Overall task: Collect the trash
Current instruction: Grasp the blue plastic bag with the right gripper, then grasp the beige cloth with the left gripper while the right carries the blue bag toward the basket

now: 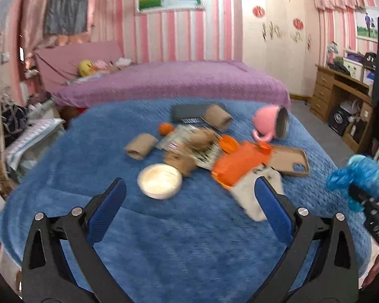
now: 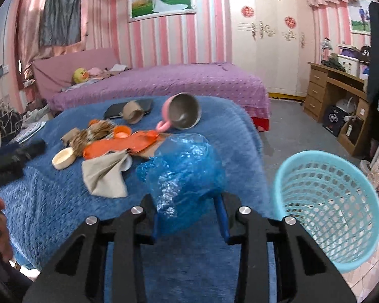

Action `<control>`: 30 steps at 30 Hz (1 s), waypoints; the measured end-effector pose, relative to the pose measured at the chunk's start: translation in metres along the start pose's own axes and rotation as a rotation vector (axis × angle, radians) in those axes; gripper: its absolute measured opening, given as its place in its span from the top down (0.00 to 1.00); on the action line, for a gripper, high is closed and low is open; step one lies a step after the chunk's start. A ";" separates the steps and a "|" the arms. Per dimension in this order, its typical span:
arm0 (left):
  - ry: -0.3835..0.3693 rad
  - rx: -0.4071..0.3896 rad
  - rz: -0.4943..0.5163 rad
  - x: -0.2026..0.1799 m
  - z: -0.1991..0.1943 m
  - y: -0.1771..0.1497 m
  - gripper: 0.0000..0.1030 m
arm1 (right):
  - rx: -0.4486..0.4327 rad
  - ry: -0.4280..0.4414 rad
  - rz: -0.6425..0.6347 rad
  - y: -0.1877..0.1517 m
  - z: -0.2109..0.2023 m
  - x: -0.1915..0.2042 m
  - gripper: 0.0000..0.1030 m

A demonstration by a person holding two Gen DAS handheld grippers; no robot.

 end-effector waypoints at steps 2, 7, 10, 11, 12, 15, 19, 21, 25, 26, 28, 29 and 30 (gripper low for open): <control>-0.029 0.052 0.000 -0.017 0.015 -0.011 0.05 | -0.013 -0.020 0.000 0.004 -0.003 -0.009 0.66; -0.022 0.120 0.048 -0.047 0.046 -0.036 0.10 | -0.020 -0.044 0.048 0.001 0.007 -0.028 0.66; -0.033 0.162 0.059 -0.055 0.061 -0.045 0.22 | -0.015 -0.046 0.065 -0.002 0.012 -0.035 0.66; -0.049 0.173 0.054 -0.057 0.064 -0.047 0.29 | -0.018 -0.042 0.083 -0.002 0.013 -0.036 0.66; -0.054 0.174 0.052 -0.058 0.066 -0.047 0.33 | -0.021 -0.042 0.089 -0.002 0.014 -0.038 0.66; -0.088 0.167 0.053 -0.061 0.067 -0.043 0.54 | -0.026 -0.044 0.096 -0.004 0.015 -0.040 0.66; -0.107 0.136 0.082 -0.068 0.061 -0.040 0.80 | -0.040 -0.055 0.090 -0.004 0.011 -0.043 0.66; -0.108 0.104 0.078 -0.066 0.053 -0.035 0.83 | -0.049 -0.061 0.097 -0.004 0.008 -0.047 0.66; -0.095 0.013 0.086 -0.060 0.028 -0.020 0.84 | -0.057 -0.075 0.123 -0.005 0.005 -0.058 0.66; -0.090 0.003 0.094 -0.060 0.023 -0.017 0.84 | -0.064 -0.077 0.130 -0.003 0.002 -0.061 0.66; -0.087 -0.013 0.112 -0.061 0.013 -0.013 0.84 | -0.078 -0.085 0.141 0.000 -0.004 -0.068 0.66; -0.088 -0.030 0.118 -0.062 0.006 -0.010 0.84 | -0.085 -0.092 0.148 0.002 -0.009 -0.074 0.66; -0.088 -0.043 0.126 -0.064 0.000 -0.007 0.84 | -0.091 -0.094 0.156 0.003 -0.012 -0.079 0.66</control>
Point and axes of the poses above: each gripper's, at about its wrist camera, not at the fingertips, and z roughly the way its jaws point, x to its left, y to its top, the point moved 8 cm from there along z, roughly the way its jaws point, and after that the axes turned 3 degrees about -x, right-handed, at the moved point
